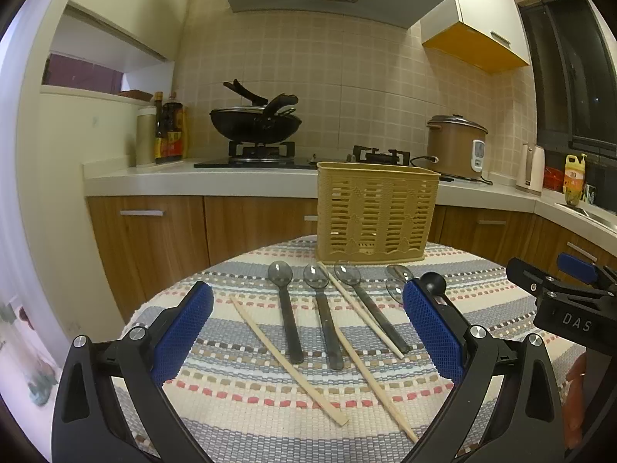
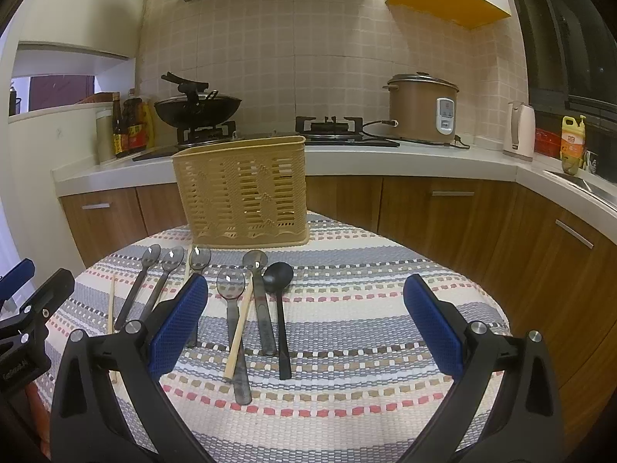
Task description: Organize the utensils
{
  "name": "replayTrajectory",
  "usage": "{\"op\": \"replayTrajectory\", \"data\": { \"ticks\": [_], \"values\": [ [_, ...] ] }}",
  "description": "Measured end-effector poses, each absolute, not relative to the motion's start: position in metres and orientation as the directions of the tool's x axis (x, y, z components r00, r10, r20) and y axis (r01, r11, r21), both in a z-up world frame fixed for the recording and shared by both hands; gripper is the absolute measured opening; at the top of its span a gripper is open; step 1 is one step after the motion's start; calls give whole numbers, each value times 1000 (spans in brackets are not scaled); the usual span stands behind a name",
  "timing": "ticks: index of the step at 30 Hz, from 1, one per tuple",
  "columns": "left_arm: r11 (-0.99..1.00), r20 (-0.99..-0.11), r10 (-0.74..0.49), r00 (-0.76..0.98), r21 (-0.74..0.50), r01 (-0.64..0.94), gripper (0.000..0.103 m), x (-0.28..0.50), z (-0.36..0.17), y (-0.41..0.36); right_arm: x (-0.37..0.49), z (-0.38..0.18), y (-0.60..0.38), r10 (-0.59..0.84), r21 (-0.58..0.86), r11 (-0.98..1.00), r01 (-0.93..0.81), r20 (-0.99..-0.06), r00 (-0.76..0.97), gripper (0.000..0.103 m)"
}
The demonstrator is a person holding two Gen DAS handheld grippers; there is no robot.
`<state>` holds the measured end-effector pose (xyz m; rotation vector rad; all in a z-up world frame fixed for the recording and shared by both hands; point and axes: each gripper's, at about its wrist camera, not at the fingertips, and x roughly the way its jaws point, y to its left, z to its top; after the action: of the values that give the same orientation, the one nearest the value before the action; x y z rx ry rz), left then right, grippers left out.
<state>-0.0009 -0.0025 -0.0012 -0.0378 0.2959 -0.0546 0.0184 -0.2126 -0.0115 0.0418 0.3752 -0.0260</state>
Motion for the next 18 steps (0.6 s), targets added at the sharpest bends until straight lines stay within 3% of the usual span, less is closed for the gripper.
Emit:
{"op": "replayTrajectory", "data": {
  "ticks": [18],
  "values": [
    [998, -292, -58, 955, -45, 47, 96, -1, -2, -3, 19, -11, -210, -13, 26, 999, 24, -372, 928, 97]
  ]
}}
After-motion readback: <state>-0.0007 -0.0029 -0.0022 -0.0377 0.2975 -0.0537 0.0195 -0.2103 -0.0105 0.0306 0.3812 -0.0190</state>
